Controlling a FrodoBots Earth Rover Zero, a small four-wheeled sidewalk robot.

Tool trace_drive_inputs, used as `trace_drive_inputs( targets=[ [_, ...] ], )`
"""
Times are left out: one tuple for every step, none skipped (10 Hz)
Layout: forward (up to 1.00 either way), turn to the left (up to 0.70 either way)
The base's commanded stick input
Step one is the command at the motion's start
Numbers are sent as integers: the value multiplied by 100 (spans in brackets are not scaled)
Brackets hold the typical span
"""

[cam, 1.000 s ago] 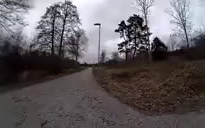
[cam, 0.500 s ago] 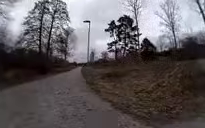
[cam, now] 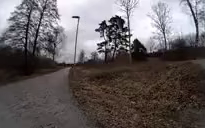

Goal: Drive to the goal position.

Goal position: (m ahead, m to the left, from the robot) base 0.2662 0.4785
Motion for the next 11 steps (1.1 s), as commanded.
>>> trace_drive_inputs(
  targets=[
    [0,0],
    [0,0],
    [0,0],
    [0,1],
    [0,12],
    [0,22],
    [0,33],
    [0,43],
    [0,54],
    [0,65],
    [0,70]
  ],
)
